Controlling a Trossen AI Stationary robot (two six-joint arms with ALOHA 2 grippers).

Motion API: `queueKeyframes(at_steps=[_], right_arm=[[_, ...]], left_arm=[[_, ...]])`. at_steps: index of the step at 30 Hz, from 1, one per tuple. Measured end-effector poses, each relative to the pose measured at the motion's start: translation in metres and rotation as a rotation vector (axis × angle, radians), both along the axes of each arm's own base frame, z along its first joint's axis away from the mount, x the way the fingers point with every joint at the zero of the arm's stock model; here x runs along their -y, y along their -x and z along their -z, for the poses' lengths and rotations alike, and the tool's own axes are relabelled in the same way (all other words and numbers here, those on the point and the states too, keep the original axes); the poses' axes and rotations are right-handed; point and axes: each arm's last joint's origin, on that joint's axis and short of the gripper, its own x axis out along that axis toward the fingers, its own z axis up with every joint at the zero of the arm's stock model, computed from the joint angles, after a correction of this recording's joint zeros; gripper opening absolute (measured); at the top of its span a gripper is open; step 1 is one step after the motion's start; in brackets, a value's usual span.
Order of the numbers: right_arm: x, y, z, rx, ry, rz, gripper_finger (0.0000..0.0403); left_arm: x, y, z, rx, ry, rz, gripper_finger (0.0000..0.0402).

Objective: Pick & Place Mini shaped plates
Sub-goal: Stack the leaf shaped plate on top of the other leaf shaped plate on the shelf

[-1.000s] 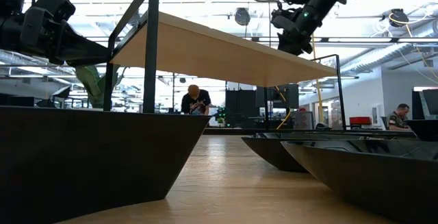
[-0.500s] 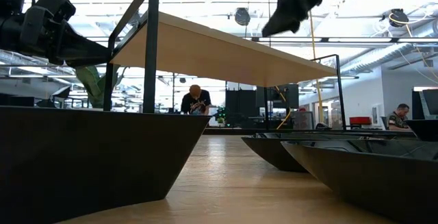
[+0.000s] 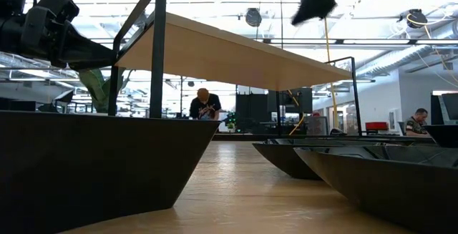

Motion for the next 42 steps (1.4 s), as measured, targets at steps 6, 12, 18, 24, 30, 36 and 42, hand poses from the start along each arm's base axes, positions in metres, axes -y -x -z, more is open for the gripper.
queueKeyframes(at_steps=[6,12,18,24,30,36,42], right_arm=[[-0.019,0.004,0.033,-0.247,-0.015,0.069,0.0176],[-0.020,0.002,0.055,-0.389,-0.028,0.192,0.0164],[-0.014,0.004,0.077,-0.468,-0.019,0.256,0.0160],[0.001,0.018,0.104,-0.524,-0.018,0.329,0.0159],[0.009,0.018,0.122,-0.496,-0.094,0.338,0.0159],[0.011,0.019,0.124,-0.497,-0.098,0.344,0.0159],[0.011,0.018,0.124,-0.486,-0.114,0.339,0.0152]], left_arm=[[0.000,0.000,0.000,0.001,0.013,-0.002,0.0209],[0.000,0.000,0.000,-0.001,0.014,-0.002,0.0209],[0.000,0.000,0.000,-0.002,0.014,-0.002,0.0209],[0.000,0.000,0.001,-0.002,0.015,-0.002,0.0209],[0.000,0.000,0.001,-0.002,0.013,-0.002,0.0209],[0.000,0.000,0.001,-0.003,0.012,-0.002,0.0209],[0.000,0.000,0.001,-0.003,0.011,-0.002,0.0209]])
